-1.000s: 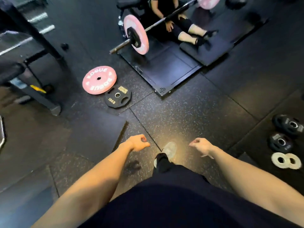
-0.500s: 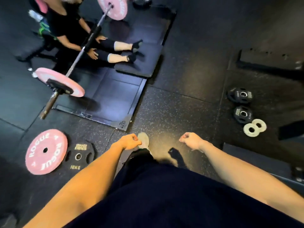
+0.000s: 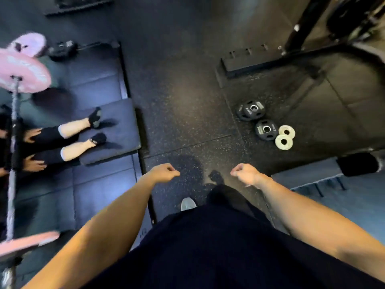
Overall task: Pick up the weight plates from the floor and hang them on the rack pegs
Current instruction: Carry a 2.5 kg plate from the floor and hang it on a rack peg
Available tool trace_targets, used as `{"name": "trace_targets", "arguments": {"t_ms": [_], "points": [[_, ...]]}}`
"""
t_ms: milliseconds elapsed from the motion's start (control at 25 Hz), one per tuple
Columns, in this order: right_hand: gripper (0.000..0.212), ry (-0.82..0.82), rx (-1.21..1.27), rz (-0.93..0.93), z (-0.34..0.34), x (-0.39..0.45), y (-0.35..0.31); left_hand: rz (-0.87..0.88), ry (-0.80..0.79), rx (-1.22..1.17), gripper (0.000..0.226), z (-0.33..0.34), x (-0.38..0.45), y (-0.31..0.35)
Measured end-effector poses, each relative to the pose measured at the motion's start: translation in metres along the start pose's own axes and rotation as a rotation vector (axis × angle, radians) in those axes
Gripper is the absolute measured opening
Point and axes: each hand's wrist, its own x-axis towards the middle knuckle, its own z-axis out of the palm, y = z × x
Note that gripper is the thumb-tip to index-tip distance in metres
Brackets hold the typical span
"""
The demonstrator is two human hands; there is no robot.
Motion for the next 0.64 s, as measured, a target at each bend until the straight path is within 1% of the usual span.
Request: {"name": "trace_targets", "arguments": {"t_ms": [160, 320, 400, 480, 560, 640], "points": [[0.018, 0.081, 0.181, 0.136, -0.042, 0.036, -0.016, 0.1, -0.111, 0.138, 0.034, -0.062, 0.073, 0.07], [0.022, 0.094, 0.213, 0.221, -0.091, 0.084, -0.026, 0.15, -0.18, 0.239, 0.036, -0.109, 0.144, 0.147], [0.028, 0.107, 0.245, 0.281, -0.12, 0.112, -0.035, 0.136, -0.208, 0.252, 0.037, -0.134, 0.181, 0.184], [0.033, 0.111, 0.301, 0.329, -0.154, 0.135, -0.045, 0.154, -0.202, 0.287, 0.031, -0.158, 0.217, 0.221], [0.038, 0.123, 0.309, 0.332, -0.187, 0.154, -0.057, 0.196, -0.145, 0.301, 0.022, -0.178, 0.246, 0.257], [0.042, 0.15, 0.293, 0.346, -0.226, 0.171, -0.07, 0.224, -0.114, 0.339, 0.021, -0.197, 0.278, 0.299]]}}
